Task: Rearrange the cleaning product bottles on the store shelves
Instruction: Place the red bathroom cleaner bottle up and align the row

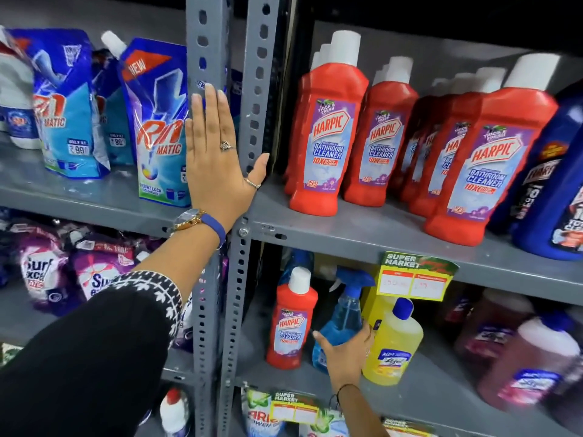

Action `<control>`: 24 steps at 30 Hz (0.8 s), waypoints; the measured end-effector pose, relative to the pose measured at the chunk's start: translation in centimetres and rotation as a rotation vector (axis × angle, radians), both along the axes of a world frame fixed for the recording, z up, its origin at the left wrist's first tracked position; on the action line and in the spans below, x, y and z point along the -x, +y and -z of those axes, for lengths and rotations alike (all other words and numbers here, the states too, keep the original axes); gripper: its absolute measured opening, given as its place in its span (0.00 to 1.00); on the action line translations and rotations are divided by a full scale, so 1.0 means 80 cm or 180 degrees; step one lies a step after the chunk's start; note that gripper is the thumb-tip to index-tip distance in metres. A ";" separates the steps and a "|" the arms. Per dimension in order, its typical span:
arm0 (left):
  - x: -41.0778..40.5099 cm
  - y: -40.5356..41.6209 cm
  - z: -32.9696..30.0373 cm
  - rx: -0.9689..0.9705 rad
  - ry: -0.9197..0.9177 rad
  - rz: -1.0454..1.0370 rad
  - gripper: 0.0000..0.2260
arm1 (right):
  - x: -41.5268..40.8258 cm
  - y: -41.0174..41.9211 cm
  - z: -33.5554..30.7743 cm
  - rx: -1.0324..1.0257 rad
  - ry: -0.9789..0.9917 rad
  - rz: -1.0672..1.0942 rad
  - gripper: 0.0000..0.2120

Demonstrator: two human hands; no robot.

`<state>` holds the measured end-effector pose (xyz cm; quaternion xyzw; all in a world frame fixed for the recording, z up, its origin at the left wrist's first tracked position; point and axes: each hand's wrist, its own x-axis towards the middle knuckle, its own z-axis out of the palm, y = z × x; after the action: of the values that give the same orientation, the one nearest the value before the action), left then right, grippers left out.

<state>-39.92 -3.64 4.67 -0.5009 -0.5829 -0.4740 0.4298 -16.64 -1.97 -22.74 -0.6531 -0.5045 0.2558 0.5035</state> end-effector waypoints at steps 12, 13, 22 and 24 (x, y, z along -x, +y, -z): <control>0.000 -0.002 0.001 0.0042 0.0034 -0.0160 0.37 | 0.089 -0.036 -0.012 -0.0193 0.0521 -0.0806 0.41; 0.000 -0.001 0.001 0.0034 0.0034 -0.0158 0.37 | 0.095 -0.031 -0.009 -0.0102 0.0479 -0.0766 0.44; 0.002 0.000 0.000 -0.0045 0.0015 -0.0081 0.37 | 0.110 -0.008 -0.005 0.0356 -0.0016 -0.0522 0.46; 0.002 0.000 0.000 -0.0044 0.0018 -0.0105 0.37 | 0.105 -0.009 -0.005 0.0322 -0.0122 -0.0556 0.42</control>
<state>-40.06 -3.63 4.67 -0.4896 -0.5865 -0.4694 0.4427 -25.04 -2.67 -22.31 -0.6360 -0.5555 0.3114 0.4359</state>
